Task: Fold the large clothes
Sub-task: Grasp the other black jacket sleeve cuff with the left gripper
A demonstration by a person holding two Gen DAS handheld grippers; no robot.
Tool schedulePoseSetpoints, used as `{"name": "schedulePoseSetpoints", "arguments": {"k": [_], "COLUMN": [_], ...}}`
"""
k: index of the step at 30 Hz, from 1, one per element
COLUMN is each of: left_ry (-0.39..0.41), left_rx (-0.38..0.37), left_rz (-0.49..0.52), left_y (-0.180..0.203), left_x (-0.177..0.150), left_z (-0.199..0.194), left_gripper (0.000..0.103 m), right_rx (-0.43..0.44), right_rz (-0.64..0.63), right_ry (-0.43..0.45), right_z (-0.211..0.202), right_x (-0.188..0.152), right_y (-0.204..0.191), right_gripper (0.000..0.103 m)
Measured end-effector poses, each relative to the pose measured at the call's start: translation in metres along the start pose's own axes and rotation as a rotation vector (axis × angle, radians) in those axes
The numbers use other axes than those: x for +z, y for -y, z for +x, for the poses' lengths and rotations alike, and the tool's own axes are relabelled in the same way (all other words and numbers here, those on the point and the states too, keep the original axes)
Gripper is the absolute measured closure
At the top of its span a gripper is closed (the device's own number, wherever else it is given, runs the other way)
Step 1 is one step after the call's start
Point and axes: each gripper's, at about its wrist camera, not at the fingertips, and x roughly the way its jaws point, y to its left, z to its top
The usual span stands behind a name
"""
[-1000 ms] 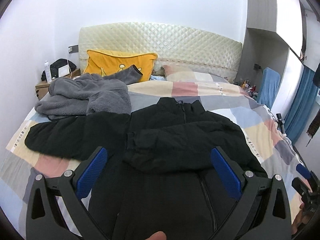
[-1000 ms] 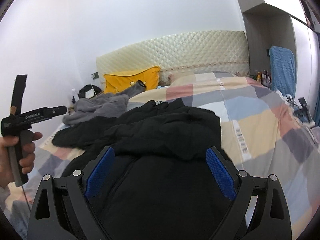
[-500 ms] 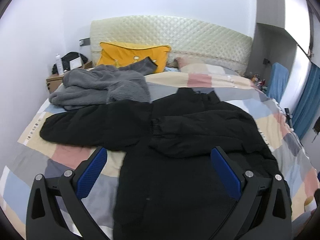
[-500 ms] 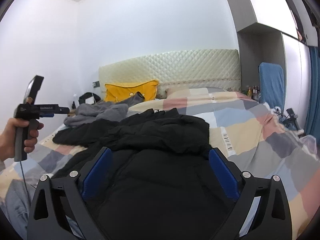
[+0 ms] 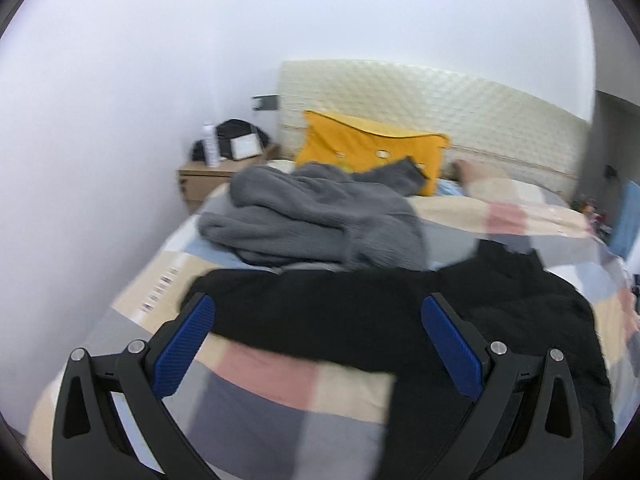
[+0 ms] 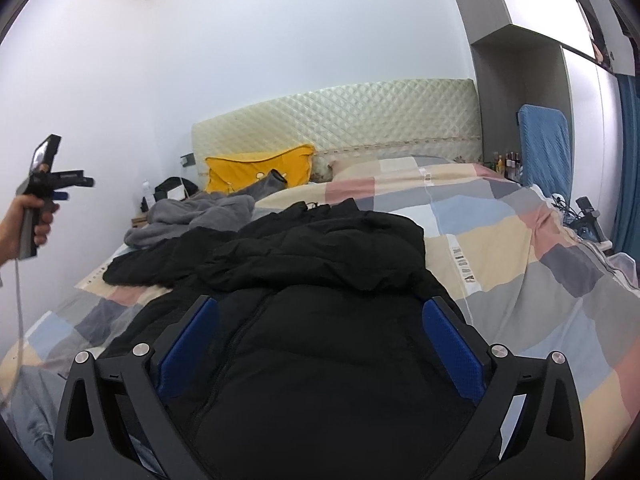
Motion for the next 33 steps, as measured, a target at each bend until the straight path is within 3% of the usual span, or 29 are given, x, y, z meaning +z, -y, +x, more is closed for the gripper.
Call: {"name": "schedulePoseSetpoints", "arguments": {"k": [4,8,13,18,26,30,33], "left_ry": [-0.017,-0.057,-0.129,-0.231,-0.308,-0.314,-0.286], "left_rx": [0.027,-0.035,-0.167,-0.162,-0.200,-0.266,-0.284], "left_rz": [-0.019,-0.127,-0.350,-0.445,-0.659,-0.755,-0.824], "left_y": [-0.036,-0.075,-0.125,-0.165,-0.211,-0.224,-0.233], "left_x": [0.010,-0.003,-0.038,-0.076,-0.130,-0.147,-0.147], "left_z": [0.021,0.054,0.104,0.172,0.270,0.311,0.331], "left_gripper": [0.000,0.000,0.000,0.001,0.004,0.029,0.030], "right_rx": [-0.016,-0.044,-0.065,-0.107,-0.146,-0.174,-0.181], "right_rz": [-0.008,-0.029,-0.020,0.002,0.006,0.008,0.015], "right_ry": [-0.010,-0.025,-0.053,-0.081,-0.148,-0.176,-0.195], "right_z": [0.007,0.013,0.018,0.031,0.067,0.085,0.097], "right_x": [0.000,0.000,-0.004,-0.005,-0.005,-0.006,-0.006], "right_y": [-0.004,-0.012,-0.017,-0.024,-0.037,-0.042,-0.044], "right_gripper": [0.000,0.000,0.000,0.000,0.000,0.000,0.000]}}
